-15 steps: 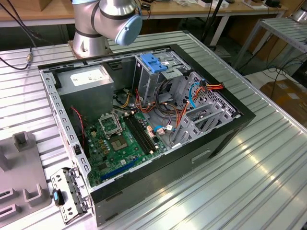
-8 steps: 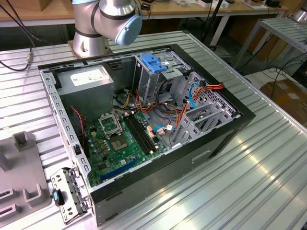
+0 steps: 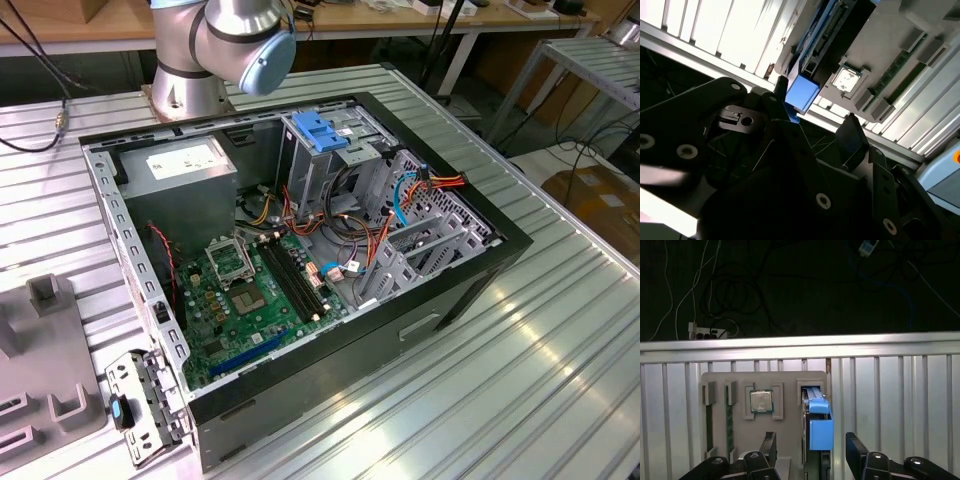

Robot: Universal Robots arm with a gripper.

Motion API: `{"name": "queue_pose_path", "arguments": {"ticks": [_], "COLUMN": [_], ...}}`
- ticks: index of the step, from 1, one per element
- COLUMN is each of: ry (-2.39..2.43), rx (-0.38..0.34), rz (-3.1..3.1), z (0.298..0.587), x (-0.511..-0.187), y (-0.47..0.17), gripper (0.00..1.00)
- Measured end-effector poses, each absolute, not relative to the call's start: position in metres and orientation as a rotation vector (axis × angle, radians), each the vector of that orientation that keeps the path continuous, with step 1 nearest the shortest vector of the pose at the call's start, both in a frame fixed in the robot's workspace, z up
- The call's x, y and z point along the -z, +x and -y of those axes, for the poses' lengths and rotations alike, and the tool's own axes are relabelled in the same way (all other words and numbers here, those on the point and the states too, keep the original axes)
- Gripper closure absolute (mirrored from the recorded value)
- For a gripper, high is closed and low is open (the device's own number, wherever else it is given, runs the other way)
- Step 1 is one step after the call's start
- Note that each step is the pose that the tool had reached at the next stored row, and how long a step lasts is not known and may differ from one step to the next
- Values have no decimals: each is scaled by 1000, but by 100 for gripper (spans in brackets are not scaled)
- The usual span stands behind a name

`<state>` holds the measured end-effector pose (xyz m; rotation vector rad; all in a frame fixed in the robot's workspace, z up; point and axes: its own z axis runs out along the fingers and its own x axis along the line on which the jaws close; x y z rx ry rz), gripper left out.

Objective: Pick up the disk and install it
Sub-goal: 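Pick up the disk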

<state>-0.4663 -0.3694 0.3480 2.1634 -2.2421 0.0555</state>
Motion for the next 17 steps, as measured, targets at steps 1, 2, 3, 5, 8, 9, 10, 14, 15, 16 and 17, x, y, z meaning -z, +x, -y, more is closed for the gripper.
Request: {"name": "queue_pose_path", "arguments": {"ticks": [1,2,3,5,8,9,10,14,15,16,17], "ry": [2163,2162,2162,2162,2157,2154,2154,2155,2155,2155,2155], "rx": [-56,-56,-56,-56,-56,-57,-58,-59,-59,-60,-60], "rz": [2243,2243,2243,2243,2249,2252,2252,2253,2253,2253,2253], "z": [369,369,369,369,364,364,364,364,364,364,364], "x": [-345,-342,-341,-336,-310,-307,-303,-299,-299,-298,-298], "y": [-466,-466,-466,-466,-467,-467,-467,-467,-467,-467,-467], "gripper": [34,34,34,34,34,43,63,63,63,63,63]}}
